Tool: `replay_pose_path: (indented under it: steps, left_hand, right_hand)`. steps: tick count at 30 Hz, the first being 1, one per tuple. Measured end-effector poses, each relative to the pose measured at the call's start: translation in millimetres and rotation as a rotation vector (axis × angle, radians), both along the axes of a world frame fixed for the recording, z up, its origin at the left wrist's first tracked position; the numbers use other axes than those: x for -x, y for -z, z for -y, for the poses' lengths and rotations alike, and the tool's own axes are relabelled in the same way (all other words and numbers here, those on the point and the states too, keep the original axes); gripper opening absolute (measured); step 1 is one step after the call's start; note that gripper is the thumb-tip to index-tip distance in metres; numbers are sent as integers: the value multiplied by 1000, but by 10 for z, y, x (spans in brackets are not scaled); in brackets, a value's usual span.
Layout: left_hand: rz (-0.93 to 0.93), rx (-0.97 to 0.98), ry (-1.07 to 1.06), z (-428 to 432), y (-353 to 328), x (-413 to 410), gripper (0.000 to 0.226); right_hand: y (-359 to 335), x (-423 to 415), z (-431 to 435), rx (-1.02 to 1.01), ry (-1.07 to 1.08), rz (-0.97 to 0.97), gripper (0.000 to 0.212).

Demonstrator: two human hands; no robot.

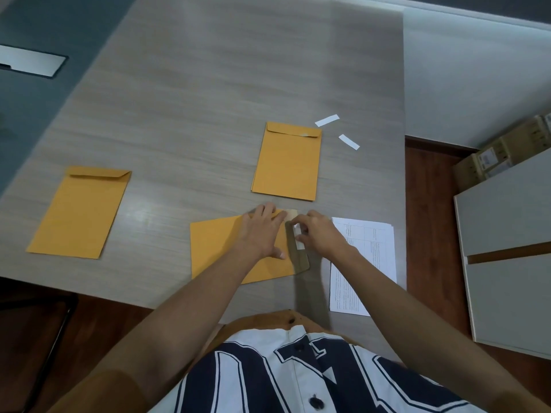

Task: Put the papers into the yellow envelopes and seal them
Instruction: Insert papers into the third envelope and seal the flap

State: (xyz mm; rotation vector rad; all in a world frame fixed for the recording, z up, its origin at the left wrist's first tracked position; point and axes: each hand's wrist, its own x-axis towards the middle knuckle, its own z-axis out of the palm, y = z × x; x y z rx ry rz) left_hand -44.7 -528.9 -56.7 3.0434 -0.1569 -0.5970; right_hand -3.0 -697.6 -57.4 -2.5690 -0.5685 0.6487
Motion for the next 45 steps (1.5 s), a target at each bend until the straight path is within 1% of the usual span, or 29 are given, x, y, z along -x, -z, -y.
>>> replay_pose_path:
  steps: [5, 10, 20, 25, 31, 41, 45]
  left_hand:
    - [23, -26, -2, 8, -12, -7, 116]
    - [22, -17, -3, -10, 1, -2, 115]
    - [40, -15, 5, -18, 8, 5, 115]
    - [45, -19, 9, -18, 13, 5, 114]
    - [43, -24, 14, -26, 17, 10, 115]
    - [47, -20, 12, -25, 30, 8, 114]
    - [48, -14, 10, -26, 35, 5, 115]
  right_hand:
    - [-13, -47, -20, 18, -3, -13, 32]
    - [-13, -38, -64, 20, 0, 0, 27]
    - [31, -22, -81, 22, 2, 24, 24]
    - [30, -6, -56, -1, 14, 28, 30]
    - [27, -7, -64, 18, 23, -1, 26]
    - [15, 0, -88, 26, 11, 30, 22]
    - [26, 18, -70, 21, 16, 32, 29]
